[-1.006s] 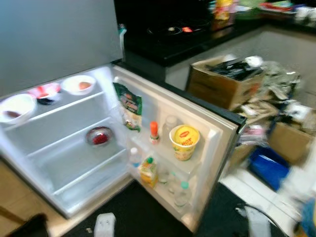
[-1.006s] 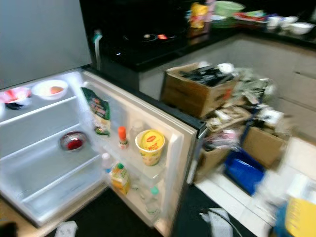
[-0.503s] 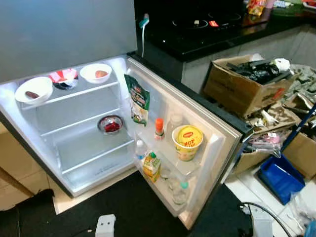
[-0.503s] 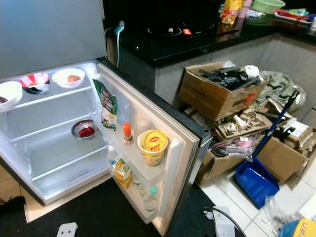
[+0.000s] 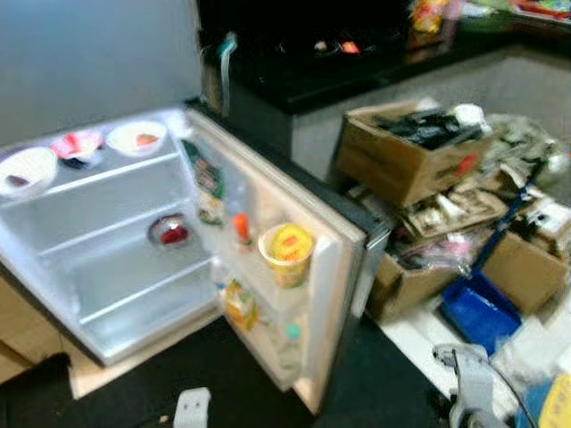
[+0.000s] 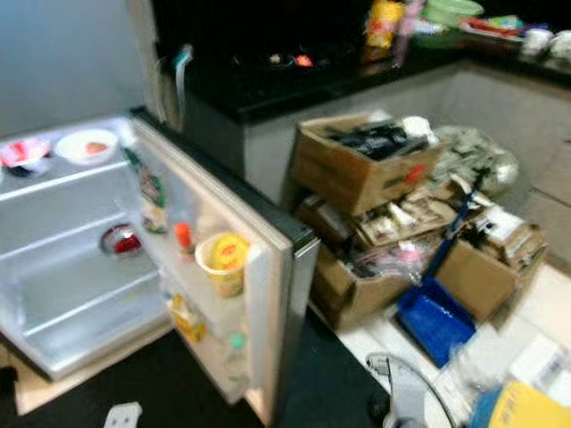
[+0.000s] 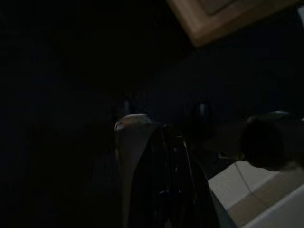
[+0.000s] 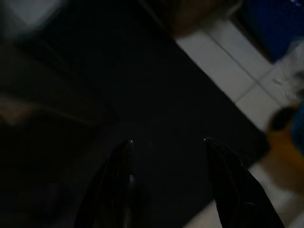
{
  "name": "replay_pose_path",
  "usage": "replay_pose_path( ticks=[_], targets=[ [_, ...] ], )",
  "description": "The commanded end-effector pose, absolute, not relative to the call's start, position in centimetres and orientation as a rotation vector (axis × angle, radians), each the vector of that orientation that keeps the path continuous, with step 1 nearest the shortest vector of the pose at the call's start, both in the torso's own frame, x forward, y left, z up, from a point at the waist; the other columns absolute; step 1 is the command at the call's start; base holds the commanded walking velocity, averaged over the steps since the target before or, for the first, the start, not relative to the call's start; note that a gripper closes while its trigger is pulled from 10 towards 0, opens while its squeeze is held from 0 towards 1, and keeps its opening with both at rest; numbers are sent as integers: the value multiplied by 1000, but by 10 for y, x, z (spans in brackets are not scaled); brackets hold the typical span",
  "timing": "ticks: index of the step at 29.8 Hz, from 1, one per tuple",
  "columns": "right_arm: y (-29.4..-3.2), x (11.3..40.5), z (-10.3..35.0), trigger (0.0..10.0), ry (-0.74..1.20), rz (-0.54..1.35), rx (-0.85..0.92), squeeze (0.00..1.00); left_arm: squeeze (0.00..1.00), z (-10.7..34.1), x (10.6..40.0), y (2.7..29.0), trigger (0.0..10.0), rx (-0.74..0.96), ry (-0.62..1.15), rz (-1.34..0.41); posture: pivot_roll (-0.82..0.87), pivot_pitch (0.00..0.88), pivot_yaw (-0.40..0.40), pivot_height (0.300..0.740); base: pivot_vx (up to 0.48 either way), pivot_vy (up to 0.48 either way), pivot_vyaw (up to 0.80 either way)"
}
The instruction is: Restocking fridge
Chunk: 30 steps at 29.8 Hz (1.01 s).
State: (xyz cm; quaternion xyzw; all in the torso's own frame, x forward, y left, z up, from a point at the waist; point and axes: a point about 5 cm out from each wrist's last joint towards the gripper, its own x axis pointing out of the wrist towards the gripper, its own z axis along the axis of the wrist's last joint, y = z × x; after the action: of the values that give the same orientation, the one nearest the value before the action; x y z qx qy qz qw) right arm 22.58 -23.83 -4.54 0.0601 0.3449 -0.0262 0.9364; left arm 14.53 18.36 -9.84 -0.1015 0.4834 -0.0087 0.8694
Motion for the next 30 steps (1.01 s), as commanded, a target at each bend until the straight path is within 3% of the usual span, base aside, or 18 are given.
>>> replay_pose_path(
  ticks=[1,3,6,15,16,17,18,19,30],
  targets=[
    [-234,240,-35,10000,617,-41,231,0,0,-100,139,189,10000,-205,1035,-5,-101,37,-22,740,0,0,0],
    [-232,249,-28,10000,571,-24,286,0,0,-100,139,189,10000,-204,1036,-5,-101,37,-22,740,0,0,0],
    [-222,284,4,10000,402,112,418,0,0,-101,137,190,10000,-197,1043,-9,-101,36,-21,740,0,0,0],
    [-190,322,46,10000,228,340,447,0,0,-101,137,189,10000,-201,1039,-14,-95,41,-27,740,0,0,0],
    [-184,325,49,8000,219,379,437,0,0,-101,137,188,10000,-201,1039,-15,-95,41,-27,740,0,0,0],
    [-184,325,49,8000,219,379,437,0,0,-101,137,188,10000,-201,1039,-15,-95,41,-27,740,0,0,0],
    [-178,327,52,4941,209,419,433,0,0,-101,137,188,10000,-202,1039,-15,-94,43,-28,740,0,0,0],
    [-170,329,55,0,199,470,422,0,0,-101,137,188,10000,-202,1040,-14,-94,43,-28,740,0,0,0],
    [-121,323,70,0,162,909,369,0,0,-102,135,189,10000,-197,1046,-11,-90,49,-28,740,0,0,0]
  ],
)
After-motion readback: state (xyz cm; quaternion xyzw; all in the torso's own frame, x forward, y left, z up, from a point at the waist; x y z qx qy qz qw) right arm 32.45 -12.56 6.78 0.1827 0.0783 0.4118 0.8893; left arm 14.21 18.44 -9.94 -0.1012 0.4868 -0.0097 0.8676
